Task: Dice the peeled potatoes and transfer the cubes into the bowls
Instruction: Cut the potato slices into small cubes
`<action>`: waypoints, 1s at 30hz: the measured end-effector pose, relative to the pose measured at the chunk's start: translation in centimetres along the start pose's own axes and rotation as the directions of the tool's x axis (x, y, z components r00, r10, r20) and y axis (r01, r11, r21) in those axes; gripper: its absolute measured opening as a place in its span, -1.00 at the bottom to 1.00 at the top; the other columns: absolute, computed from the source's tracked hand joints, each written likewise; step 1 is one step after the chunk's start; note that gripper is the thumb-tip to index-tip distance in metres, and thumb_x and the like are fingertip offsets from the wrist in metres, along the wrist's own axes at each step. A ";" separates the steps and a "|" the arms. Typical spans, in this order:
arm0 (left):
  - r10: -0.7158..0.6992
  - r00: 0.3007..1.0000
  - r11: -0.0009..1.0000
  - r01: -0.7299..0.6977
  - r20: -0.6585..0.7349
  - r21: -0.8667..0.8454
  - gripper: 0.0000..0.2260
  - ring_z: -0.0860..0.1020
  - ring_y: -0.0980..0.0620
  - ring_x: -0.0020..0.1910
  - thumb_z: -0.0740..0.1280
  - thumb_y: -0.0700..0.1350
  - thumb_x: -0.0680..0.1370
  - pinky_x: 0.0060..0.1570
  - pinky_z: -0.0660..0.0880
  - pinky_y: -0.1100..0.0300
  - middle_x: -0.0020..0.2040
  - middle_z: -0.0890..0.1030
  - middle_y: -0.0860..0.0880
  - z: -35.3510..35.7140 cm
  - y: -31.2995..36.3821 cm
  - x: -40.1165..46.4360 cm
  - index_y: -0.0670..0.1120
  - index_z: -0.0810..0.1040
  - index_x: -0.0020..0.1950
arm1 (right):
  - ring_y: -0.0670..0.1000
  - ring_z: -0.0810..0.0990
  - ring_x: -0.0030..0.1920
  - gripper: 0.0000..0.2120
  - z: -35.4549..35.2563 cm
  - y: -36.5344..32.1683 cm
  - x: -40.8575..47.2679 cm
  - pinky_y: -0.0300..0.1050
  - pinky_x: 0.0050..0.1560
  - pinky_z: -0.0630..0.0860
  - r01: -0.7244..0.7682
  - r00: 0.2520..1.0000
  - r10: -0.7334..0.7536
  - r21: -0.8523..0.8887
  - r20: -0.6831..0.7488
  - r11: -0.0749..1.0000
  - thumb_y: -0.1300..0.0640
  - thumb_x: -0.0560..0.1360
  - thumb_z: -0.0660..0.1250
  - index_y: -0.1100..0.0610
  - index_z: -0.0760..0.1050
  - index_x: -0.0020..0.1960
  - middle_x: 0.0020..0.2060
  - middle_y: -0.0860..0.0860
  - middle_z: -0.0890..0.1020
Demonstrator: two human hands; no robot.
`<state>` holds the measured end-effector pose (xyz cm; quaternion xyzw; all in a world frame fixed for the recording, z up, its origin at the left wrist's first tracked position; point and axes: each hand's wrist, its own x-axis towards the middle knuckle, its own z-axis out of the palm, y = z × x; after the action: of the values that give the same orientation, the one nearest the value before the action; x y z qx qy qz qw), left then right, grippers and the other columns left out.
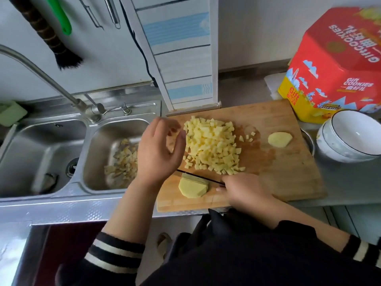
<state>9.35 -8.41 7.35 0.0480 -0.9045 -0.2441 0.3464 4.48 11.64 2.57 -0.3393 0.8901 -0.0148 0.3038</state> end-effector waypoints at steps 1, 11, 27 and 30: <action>0.058 0.994 0.998 -0.056 -0.092 0.032 -0.91 0.47 0.02 -0.16 0.30 -0.17 0.56 -0.18 0.40 0.23 -0.13 0.55 -0.09 -0.4 -0.5 -1.9 -0.19 0.49 -0.03 | 0.07 0.57 -0.13 -0.69 -0.1 0.0 0.0 -0.05 -0.18 0.49 0.005 1.000 -0.005 -0.005 0.003 1.000 -0.13 0.63 0.10 0.06 0.49 0.02 -0.21 -0.03 0.52; 0.015 0.886 0.970 -0.126 0.464 0.209 -0.68 0.49 -0.13 0.22 0.28 -0.02 0.61 0.19 0.44 0.04 0.25 0.55 -0.12 4.9 -4.3 -18.7 -0.14 0.54 0.29 | 0.05 0.46 -0.28 -0.68 -0.4 -0.6 -0.1 -0.10 -0.38 0.28 0.008 1.000 -0.008 -0.053 -0.008 0.999 -0.12 0.64 0.09 0.04 0.36 -0.18 -0.32 -0.06 0.45; -0.089 0.935 0.976 0.013 0.345 0.215 -0.79 0.51 -0.10 0.00 0.24 -0.11 0.61 -0.12 0.49 0.11 0.04 0.56 -0.04 6.5 -4.6 -18.6 -0.13 0.65 0.07 | 0.08 0.38 -0.31 -0.78 0.1 -0.2 -0.2 -0.13 -0.47 0.14 0.012 1.000 -0.009 -0.122 0.018 0.992 0.04 0.66 0.08 0.06 0.32 -0.14 -0.17 0.01 0.58; -0.090 0.936 0.981 0.025 0.341 0.190 -0.81 0.50 -0.11 0.02 0.25 -0.14 0.60 -0.08 0.48 0.12 0.06 0.55 -0.06 6.6 -4.8 -18.9 -0.14 0.63 0.09 | 0.08 0.41 -0.28 -0.88 0.5 -0.3 0.4 -0.15 -0.46 0.14 -0.027 0.999 0.031 -0.144 0.031 0.989 0.17 0.61 0.16 0.08 0.44 -0.08 -0.16 0.00 0.58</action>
<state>18.88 -5.10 -10.58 0.0622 -0.9682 -0.1745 0.1681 4.65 11.23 2.05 -0.3476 0.8886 0.0593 0.2935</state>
